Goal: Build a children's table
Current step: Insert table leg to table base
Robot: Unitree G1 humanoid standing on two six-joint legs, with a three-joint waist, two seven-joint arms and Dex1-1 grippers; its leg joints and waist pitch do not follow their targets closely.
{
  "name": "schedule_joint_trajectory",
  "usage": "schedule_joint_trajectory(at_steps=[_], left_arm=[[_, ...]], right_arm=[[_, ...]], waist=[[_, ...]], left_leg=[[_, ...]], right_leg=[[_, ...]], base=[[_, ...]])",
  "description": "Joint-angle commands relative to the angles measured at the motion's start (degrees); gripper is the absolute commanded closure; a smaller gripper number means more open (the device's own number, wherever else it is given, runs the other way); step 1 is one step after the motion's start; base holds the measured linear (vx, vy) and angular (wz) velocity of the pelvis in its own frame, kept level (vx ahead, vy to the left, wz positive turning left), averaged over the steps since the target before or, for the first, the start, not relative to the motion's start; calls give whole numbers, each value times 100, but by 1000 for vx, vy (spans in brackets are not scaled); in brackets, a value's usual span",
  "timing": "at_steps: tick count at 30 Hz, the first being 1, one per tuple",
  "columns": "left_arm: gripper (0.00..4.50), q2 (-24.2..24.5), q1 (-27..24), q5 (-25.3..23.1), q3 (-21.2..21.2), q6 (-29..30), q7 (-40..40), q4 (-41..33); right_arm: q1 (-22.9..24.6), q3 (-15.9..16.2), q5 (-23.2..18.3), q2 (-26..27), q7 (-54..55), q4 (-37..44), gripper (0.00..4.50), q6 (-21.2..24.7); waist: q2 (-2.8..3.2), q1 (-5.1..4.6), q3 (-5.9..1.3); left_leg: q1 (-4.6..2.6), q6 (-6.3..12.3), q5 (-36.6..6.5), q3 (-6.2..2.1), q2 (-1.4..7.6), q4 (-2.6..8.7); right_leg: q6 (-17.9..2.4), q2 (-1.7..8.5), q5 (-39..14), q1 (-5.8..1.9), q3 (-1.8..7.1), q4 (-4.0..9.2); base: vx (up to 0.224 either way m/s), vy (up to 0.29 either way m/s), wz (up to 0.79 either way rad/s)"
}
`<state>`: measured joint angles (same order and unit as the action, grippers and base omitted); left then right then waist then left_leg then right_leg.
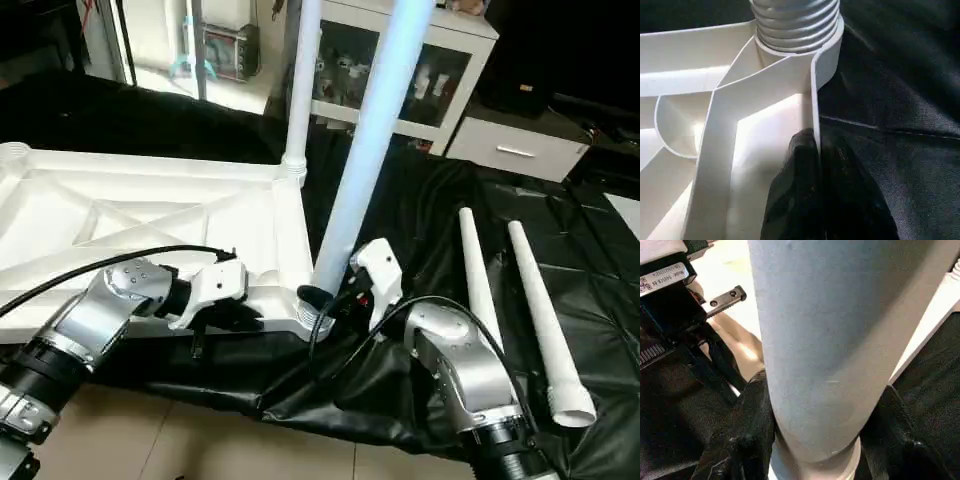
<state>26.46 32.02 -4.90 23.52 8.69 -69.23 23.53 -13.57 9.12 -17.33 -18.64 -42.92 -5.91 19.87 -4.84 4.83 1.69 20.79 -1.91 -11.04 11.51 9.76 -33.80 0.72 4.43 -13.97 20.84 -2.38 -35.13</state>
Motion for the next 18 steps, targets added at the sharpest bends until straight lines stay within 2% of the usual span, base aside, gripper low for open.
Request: schedule_joint_trajectory(at_steps=[1, 5, 11, 13, 15, 17, 18], left_arm=[[443, -2, 96, -75, 102, -34, -79, 46], [450, 3, 107, -75, 98, -39, -70, 62], [450, -21, 84, -47, 41, 71, 15, 34], [450, -132, 112, 23, -89, 351, 214, 40], [450, -248, 186, 55, -175, 535, 386, 87], [450, -453, 349, 40, -260, 710, 688, 237], [450, -588, 457, 7, -300, 777, 905, 344]], right_arm=[[280, 112, 486, -218, 283, -846, 260, 330], [230, 91, 479, -187, 296, -869, 261, 317], [222, 79, 456, -173, 332, -850, 261, 314], [70, -9, 649, -34, 857, -1096, 261, 236], [-103, -136, 763, 128, 1355, -1348, 261, 239], [-381, -314, 875, 375, 2048, -1704, 261, 259], [-545, -407, 934, 509, 2444, -1922, 261, 256]], waist=[[167, -51, -117], [161, -48, -110], [169, -49, -105], [194, -56, -106], [188, -95, -102], [183, -185, -104], [187, -206, -112]], left_leg=[[-194, -700, -2791, -288, 459, 637], [-202, -696, -2888, -302, 463, 642], [-203, -706, -2939, -305, 465, 653], [-207, -741, -2972, -307, 465, 654], [-177, -797, -2992, -323, 451, 661], [-167, -890, -3173, -366, 425, 665], [-165, -893, -3180, -380, 427, 659]], right_leg=[[-863, 492, -1613, 100, 297, 541], [-806, 505, -1868, 108, 301, 568], [-792, 497, -1873, 120, 301, 572], [-812, 498, -1862, 127, 301, 567], [-816, 494, -1933, 118, 291, 560], [-746, 507, -2321, 124, 269, 579], [-739, 512, -2330, 120, 262, 581]], base=[[0, 0, 0], [0, 0, 0], [0, 0, 0], [0, 0, 0], [0, 0, 0], [0, 0, 0], [0, 0, 0]])
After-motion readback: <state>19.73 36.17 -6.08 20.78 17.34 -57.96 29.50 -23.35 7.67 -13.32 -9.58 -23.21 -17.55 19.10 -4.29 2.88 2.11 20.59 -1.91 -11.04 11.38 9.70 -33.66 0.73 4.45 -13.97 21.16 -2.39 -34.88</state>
